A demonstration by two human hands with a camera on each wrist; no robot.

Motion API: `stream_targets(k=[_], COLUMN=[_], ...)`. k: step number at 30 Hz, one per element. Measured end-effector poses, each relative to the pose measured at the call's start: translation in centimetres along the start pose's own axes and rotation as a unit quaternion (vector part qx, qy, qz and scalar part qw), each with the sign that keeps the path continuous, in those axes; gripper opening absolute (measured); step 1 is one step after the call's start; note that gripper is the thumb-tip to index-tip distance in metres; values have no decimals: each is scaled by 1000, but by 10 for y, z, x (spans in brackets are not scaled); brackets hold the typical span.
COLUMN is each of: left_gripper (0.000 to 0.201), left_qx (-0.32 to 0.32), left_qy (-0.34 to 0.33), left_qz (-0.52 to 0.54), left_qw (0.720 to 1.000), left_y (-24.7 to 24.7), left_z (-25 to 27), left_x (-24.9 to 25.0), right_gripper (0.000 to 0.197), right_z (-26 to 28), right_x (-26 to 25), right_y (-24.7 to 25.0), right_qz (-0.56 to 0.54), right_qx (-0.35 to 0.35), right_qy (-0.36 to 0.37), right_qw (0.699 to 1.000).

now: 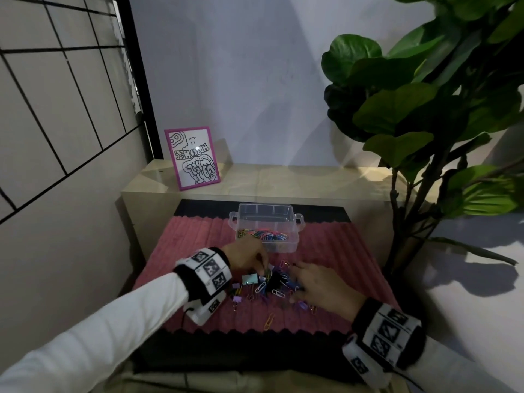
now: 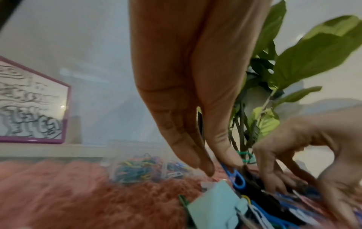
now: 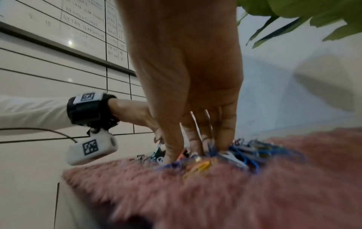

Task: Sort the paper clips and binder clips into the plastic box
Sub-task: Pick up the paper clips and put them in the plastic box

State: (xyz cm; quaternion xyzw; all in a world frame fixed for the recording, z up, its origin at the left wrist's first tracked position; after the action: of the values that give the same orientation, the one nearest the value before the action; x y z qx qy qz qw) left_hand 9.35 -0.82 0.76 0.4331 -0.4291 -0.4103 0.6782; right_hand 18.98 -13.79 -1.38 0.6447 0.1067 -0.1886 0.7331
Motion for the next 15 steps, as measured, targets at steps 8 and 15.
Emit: stream_targets(k=[8,15], left_gripper=[17,20], left_qx=[-43,-41], left_qy=[-8,-3], left_qz=[-75,-108], left_qw=[996,993], left_y=[-13,-10], left_z=[-12,-7], left_x=[5,-5], right_gripper=[11,12], right_z=[-8,-16], right_x=[15,36], right_y=[13,44], right_qz=[-182,-398], right_qx=[-3,10], right_qy=[-9,7], right_qw=[983,917])
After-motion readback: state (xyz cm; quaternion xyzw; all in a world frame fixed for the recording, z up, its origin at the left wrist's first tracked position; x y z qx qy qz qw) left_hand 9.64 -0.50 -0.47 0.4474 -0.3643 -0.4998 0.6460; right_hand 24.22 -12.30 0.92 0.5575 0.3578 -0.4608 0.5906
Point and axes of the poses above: each hand's wrist, its own z-axis away from the middle knuckle, its own y-axis out of the back of the hand, x = y × z, the point moved 4 cm from there along -z, towards the middle knuckle, and after that the axes turned 15 degrees about -z, right-handed, at the moved point
